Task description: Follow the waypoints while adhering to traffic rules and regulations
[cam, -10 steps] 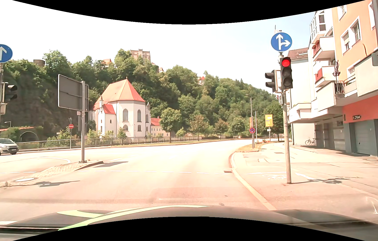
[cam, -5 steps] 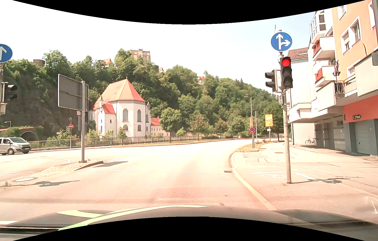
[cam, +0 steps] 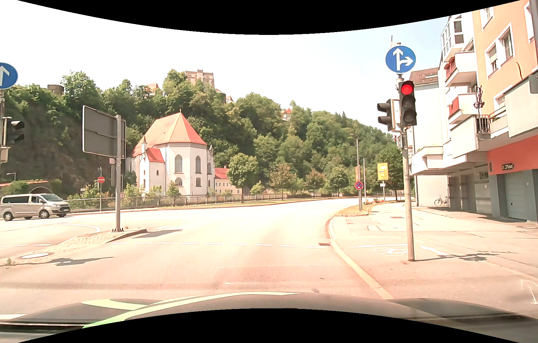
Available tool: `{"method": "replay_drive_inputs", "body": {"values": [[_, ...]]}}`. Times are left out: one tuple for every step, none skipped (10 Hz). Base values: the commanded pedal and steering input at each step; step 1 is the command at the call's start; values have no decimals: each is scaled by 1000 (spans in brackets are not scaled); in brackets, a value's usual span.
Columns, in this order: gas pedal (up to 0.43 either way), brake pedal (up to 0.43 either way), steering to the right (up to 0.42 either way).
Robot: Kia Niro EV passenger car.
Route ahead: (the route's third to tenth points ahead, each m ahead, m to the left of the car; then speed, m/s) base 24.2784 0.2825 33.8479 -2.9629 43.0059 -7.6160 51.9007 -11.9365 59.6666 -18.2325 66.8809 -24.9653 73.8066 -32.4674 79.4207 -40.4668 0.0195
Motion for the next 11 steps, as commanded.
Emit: {"method": "replay_drive_inputs", "body": {"values": [[0,293,40],[0,293,40],[0,293,40],[0,293,40],[0,293,40],[0,293,40],[0,293,40],[0,299,40],[0,299,40],[0,299,40],[0,299,40]]}}
